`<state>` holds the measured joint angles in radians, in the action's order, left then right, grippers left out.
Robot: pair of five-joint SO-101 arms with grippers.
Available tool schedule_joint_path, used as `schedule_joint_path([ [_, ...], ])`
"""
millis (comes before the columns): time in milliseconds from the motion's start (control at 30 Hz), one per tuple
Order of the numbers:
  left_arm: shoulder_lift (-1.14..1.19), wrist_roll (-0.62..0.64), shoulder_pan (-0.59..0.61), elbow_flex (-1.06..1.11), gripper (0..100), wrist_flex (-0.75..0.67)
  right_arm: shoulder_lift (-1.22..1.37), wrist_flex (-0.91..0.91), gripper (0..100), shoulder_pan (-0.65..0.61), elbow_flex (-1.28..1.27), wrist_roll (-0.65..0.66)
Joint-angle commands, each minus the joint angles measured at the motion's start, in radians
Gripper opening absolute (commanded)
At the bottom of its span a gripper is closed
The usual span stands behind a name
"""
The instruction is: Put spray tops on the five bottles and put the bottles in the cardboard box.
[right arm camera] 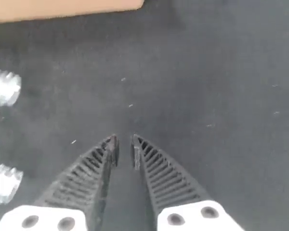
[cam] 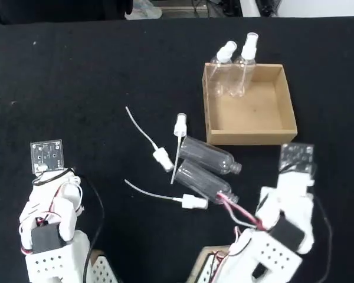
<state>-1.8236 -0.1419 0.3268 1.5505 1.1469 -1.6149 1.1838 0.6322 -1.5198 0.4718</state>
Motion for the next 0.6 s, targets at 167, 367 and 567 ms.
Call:
schedule_joint_path([
  [167, -0.005, -0.006, 0.002, -0.013, 3, 0.002, -0.282, 0.129, 1.6, -0.107, -0.151, -0.011],
  [367, -0.005, -0.006, 0.002, -0.012, 3, 0.0, -0.268, 0.123, 1.6, -0.101, -0.166, -0.011],
  [567, -0.003, -0.014, -0.074, 0.079, 3, -0.041, -0.269, 0.106, 1.6, -0.115, -0.166, -0.011],
])
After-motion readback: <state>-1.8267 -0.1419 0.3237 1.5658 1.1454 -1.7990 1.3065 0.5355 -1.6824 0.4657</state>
